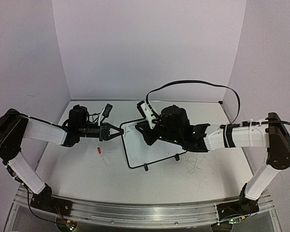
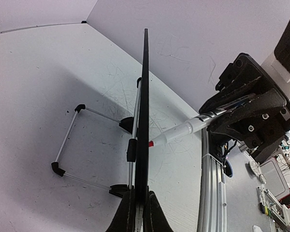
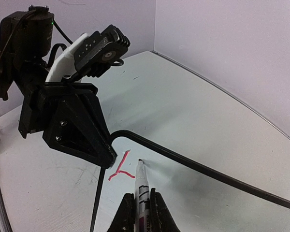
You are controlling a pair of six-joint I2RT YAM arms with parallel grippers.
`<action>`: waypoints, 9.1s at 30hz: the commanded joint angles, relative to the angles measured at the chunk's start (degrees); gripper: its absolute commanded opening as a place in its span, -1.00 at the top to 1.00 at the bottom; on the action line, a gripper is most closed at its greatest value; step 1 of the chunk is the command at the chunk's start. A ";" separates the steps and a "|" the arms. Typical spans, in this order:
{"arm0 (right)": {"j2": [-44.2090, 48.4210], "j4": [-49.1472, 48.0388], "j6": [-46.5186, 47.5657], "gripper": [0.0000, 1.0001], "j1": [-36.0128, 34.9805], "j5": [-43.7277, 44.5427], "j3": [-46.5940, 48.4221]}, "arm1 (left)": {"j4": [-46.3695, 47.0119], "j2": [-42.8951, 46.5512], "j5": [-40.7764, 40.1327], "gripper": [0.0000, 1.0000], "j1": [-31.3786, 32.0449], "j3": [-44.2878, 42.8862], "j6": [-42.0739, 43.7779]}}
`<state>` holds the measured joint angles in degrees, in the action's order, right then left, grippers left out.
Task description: Write a sentence on the whiteboard
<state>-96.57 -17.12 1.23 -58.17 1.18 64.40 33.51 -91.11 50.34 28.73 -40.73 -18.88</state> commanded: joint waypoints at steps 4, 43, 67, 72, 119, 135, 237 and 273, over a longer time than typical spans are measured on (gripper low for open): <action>0.05 -2.38 -0.62 1.00 -0.10 1.60 2.22 | 1.87 2.16 1.57 1.00 0.03 0.47 0.69; 0.84 -0.53 -0.80 1.00 -0.79 2.06 -1.61 | 1.77 1.73 1.83 1.00 0.02 -0.11 0.52; 1.27 -0.36 -3.26 1.00 -1.79 2.08 -2.88 | 1.79 1.64 1.96 1.00 0.02 0.04 0.52; 8.06 -2.33 -3.75 1.00 -1.74 -0.71 -4.61 | 1.75 1.79 1.85 1.00 0.01 -0.01 0.34; 1.41 -3.00 -2.89 1.00 0.45 1.40 -3.01 | 1.56 1.45 2.14 1.00 0.01 -0.14 0.34; 0.41 -1.18 -3.43 1.00 -0.14 -0.14 -2.78 | 1.54 1.44 2.22 1.00 0.01 -0.24 0.34; 6.49 -1.03 -3.53 1.00 0.23 5.76 -8.37 | 1.19 1.54 2.54 1.00 0.01 -0.12 0.35; 6.13 -1.95 2.31 1.00 1.07 2.23 -6.43 | 0.50 1.39 2.06 1.00 0.01 -0.14 0.86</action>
<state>-89.13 -18.39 2.38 -56.66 1.72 55.52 33.21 -91.11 50.89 28.71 -40.73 -18.83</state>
